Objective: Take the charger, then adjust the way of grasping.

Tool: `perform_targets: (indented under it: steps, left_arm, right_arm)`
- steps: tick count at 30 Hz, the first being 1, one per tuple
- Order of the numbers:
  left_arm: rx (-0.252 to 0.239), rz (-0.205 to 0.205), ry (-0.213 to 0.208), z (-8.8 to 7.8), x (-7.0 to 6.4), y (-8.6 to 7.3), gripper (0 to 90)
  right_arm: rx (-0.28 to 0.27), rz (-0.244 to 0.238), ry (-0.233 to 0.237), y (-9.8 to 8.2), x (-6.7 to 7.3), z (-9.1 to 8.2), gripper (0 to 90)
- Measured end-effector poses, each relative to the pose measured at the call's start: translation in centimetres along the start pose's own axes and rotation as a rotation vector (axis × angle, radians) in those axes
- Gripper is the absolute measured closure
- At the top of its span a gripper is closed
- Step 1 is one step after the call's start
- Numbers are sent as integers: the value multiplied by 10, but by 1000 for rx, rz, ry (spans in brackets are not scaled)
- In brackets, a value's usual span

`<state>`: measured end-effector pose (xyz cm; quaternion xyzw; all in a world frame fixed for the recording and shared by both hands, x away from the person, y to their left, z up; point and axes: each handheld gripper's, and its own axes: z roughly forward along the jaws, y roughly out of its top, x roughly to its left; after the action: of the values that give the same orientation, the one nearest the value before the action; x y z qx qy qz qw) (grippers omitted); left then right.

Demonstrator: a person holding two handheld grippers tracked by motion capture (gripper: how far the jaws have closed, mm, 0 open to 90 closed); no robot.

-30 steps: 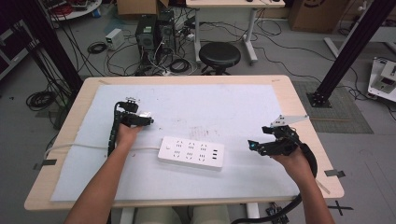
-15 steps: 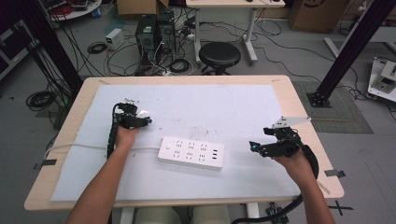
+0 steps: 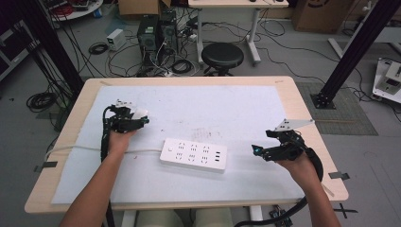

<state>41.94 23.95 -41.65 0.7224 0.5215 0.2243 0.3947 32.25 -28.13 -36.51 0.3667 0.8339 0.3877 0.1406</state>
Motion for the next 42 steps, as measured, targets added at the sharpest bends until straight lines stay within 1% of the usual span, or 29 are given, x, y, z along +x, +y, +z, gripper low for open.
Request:
perform_targets:
  steps: [1, 3, 5, 10, 11, 12, 15, 16, 17, 19, 22, 23, 24, 25, 26, 30, 31, 33, 34, 35, 37, 38, 42]
  left_arm:
    - [0, 11, -18, -3, -1, -1, 426]
    - [0, 33, -25, -8, -3, -2, 426]
    - [-8, 27, -37, -14, -4, -4, 426]
    - [-51, 32, -53, -32, -7, -5, 425]
    - [-51, 32, -53, -32, -7, -5, 425]
    - [-60, 40, -62, -40, -8, -6, 425]
    - [-81, 51, -74, -48, -10, -8, 425]
    - [-84, 54, -78, -51, -11, -8, 425]
    - [-92, 57, -88, -55, -12, -10, 425]
    - [-99, 54, -94, -57, -12, -10, 425]
    - [-120, 65, -116, -62, -16, -12, 425]
    - [-137, 78, -140, -65, -18, -12, 425]
    - [-137, 78, -140, -65, -18, -12, 425]
    - [-151, 85, -156, -69, -21, -12, 425]
    - [-151, 85, -156, -69, -21, -12, 425]
    - [-167, 129, -192, -76, -28, -11, 425]
    - [-173, 140, -205, -77, -30, -11, 425]
    - [-176, 171, -224, -80, -33, -10, 425]
    - [-176, 171, -224, -80, -33, -10, 425]
    - [-183, 183, -242, -81, -35, -10, 425]
    - [-182, 205, -260, -83, -37, -11, 425]
    - [-186, 208, -272, -83, -39, -11, 425]
    - [-185, 251, -310, -85, -45, -13, 425]
  right_arm:
    - [-1, -3, -2, 0, 0, 0, 169]
    - [0, -2, 2, -1, 1, -1, 169]
    - [-2, -8, 4, -1, 2, 0, 169]
    - [-8, -18, 9, 1, 6, 0, 169]
    - [-8, -18, 9, 1, 6, 0, 169]
    - [-13, -19, 10, 1, 6, 0, 168]
    - [-17, -22, 12, 1, 8, 2, 168]
    - [-10, -20, 13, 1, 10, 2, 168]
    - [-12, -28, 14, 1, 11, 2, 168]
    - [-14, -31, 13, 2, 11, 2, 168]
    - [-15, -32, 11, 2, 11, 2, 168]
    - [-19, -38, 16, 2, 12, 2, 168]
    - [-19, -38, 16, 2, 12, 2, 168]
    - [-11, -40, 20, 2, 14, 3, 168]
    - [-11, -40, 20, 2, 14, 3, 168]
    - [-7, -42, 28, 3, 16, 4, 169]
    - [-16, -44, 35, 4, 16, 5, 169]
    - [-19, -43, 32, 4, 16, 5, 169]
    - [-19, -43, 32, 4, 16, 5, 169]
    - [-25, -48, 33, 4, 16, 5, 169]
    - [-25, -47, 38, 5, 15, 7, 169]
    - [-22, -40, 40, 5, 16, 8, 169]
    - [-20, -45, 47, 5, 18, 10, 168]
